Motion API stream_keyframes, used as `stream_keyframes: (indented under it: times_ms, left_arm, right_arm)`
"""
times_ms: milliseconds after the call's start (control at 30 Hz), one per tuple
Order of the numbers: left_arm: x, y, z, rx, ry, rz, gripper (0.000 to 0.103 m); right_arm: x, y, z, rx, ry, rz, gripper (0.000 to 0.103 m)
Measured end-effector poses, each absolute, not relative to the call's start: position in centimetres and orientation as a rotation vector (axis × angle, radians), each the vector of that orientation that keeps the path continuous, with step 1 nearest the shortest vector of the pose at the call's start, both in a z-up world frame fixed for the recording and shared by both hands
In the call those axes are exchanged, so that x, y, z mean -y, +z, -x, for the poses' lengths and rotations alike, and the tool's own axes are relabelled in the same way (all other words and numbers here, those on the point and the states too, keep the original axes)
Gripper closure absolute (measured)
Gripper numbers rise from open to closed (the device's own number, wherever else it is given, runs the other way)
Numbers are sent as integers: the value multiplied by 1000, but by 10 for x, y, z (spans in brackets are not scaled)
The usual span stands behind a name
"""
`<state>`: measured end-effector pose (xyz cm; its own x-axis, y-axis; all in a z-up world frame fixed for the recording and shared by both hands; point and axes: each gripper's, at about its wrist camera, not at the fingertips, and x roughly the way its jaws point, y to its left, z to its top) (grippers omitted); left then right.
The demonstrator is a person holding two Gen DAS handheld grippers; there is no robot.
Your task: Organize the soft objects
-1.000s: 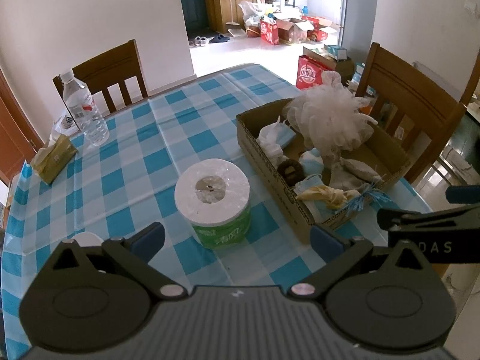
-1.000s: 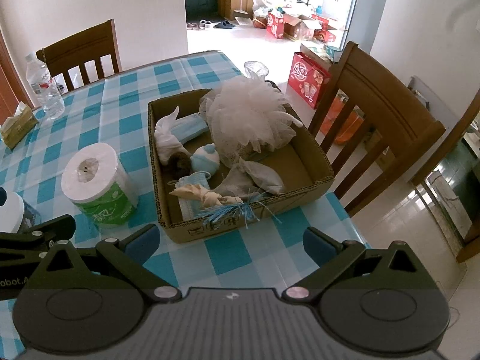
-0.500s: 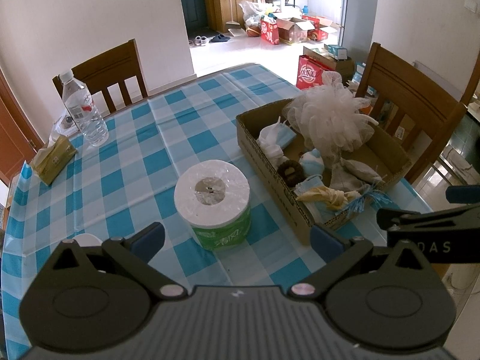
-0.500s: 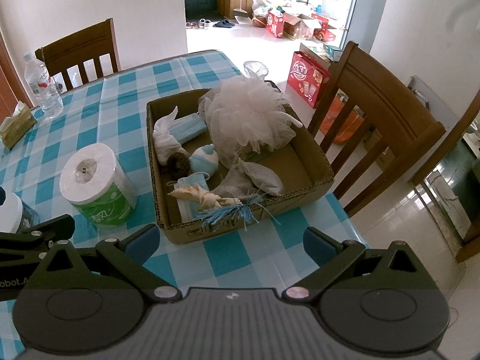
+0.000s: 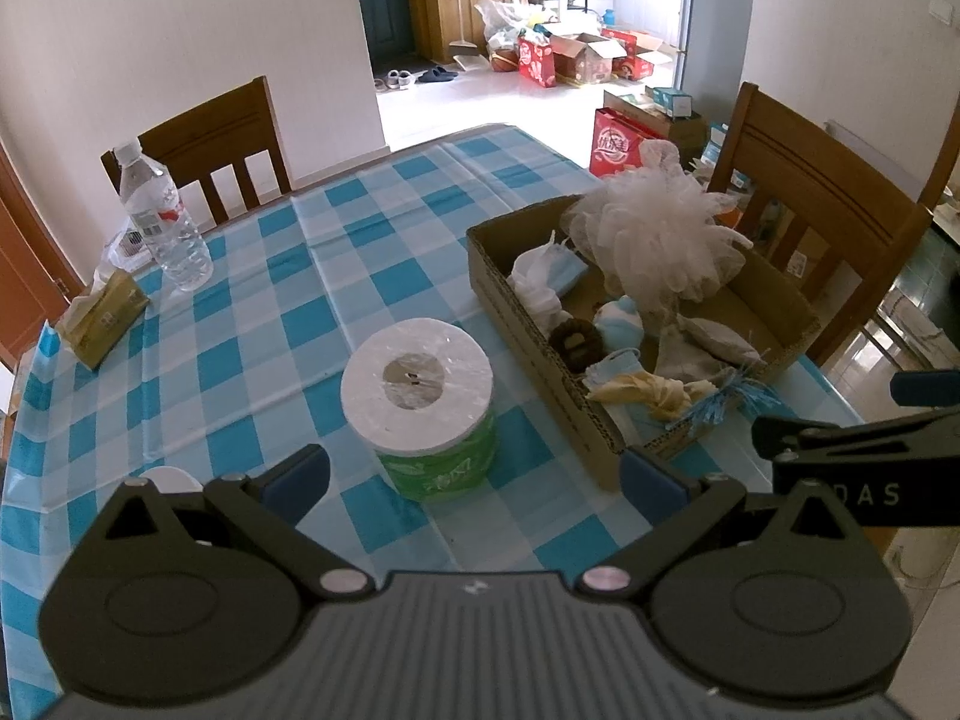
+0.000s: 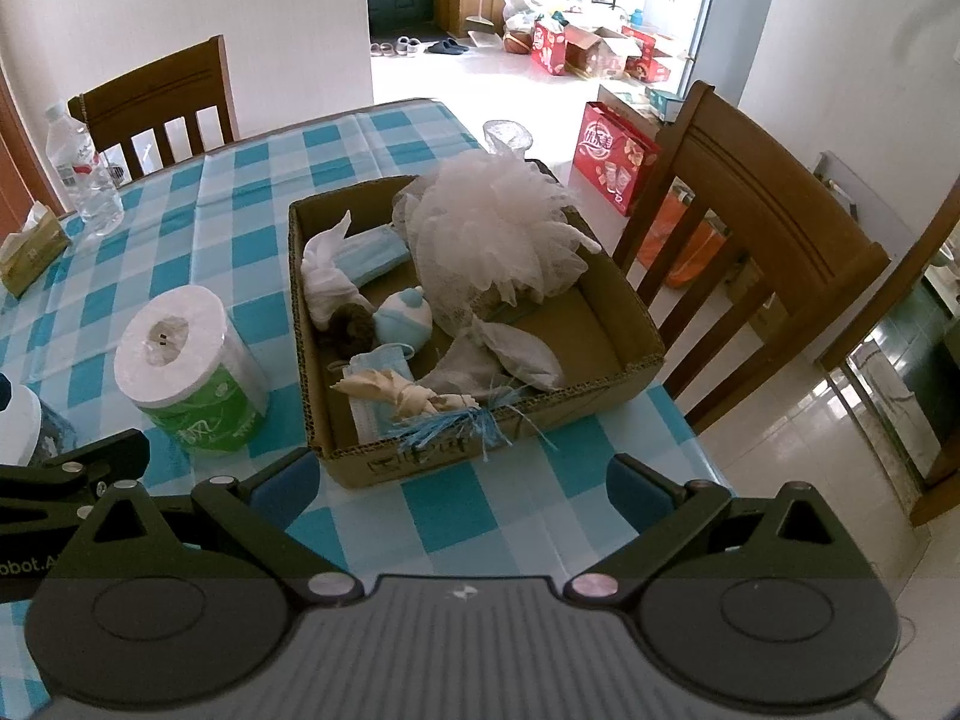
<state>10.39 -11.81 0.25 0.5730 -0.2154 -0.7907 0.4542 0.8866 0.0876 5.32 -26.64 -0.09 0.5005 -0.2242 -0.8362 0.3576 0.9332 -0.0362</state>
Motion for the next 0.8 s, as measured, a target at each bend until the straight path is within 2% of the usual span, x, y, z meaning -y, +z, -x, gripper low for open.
stream_keyframes:
  times_ms: [800]
  left_arm:
    - [120,3,-104,-882,-396,-296,1]
  right_arm:
    - [268,-1,-53,-986,-354,-146,0]
